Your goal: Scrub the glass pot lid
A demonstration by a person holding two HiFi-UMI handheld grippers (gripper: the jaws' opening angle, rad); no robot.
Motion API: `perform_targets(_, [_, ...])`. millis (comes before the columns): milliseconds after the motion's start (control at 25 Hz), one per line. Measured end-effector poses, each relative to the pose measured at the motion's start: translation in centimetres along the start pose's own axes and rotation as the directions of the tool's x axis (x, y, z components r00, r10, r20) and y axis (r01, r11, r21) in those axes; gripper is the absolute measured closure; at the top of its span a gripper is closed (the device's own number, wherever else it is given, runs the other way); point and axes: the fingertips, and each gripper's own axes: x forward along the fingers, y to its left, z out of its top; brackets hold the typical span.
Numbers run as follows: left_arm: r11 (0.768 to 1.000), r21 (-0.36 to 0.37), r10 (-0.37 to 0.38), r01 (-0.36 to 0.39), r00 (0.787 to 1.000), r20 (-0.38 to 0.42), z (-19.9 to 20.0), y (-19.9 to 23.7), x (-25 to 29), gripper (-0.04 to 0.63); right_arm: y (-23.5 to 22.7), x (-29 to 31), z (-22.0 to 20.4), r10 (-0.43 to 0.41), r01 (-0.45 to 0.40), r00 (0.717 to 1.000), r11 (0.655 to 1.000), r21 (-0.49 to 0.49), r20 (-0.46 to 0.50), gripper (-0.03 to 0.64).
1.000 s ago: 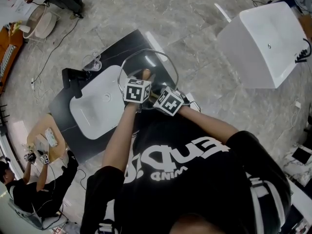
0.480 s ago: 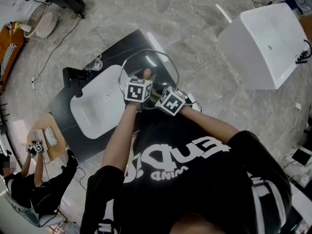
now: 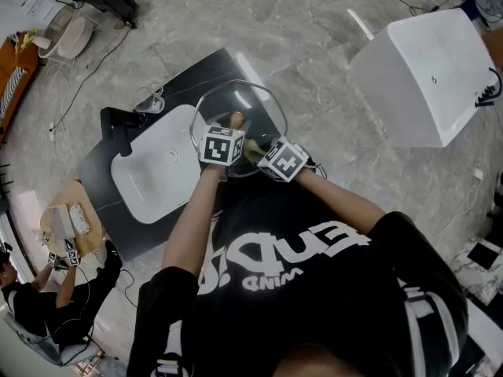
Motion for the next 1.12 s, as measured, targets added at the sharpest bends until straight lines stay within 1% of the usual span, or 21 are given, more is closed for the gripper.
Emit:
perform_targets(120, [1.0, -0.002, 0.0, 0.0, 1.0, 0.0, 0.0, 0.0, 0.0, 0.377, -0.9, -0.4, -0.1, -0.001, 0.002, 1.0, 1.0, 0.02, -0.007, 0.569])
perform_targets(320, [1.0, -0.005, 0.002, -0.002, 1.0, -0.001, 0.0, 0.1, 0.0, 0.377, -2.9, -1.1, 0.0, -0.027, 0.027, 1.0, 0.998, 0.06, 0.001, 0.569])
perform_targets(560, [1.0, -0.011, 0.001, -0.001, 1.0, 0.002, 0.0, 0.1, 0.0, 0.379, -5.4, -1.7, 1.0, -0.063, 0.063, 0.998, 0.995, 0.08, 0.009, 0.569])
perform_targets(760, [1.0, -0.026, -0.002, 0.002, 1.0, 0.006, 0.0, 0.2, -0.1, 0.382, -6.0, -1.6, 1.4, -0.044, 0.045, 0.999, 0.997, 0.066, -0.018, 0.569])
perform_targets(1120, [0.999, -0.046, -0.004, 0.004, 1.0, 0.011, 0.1, 0.3, -0.1, 0.385, -6.2, -1.6, 1.4, -0.025, 0.027, 0.999, 0.997, 0.072, -0.025, 0.569])
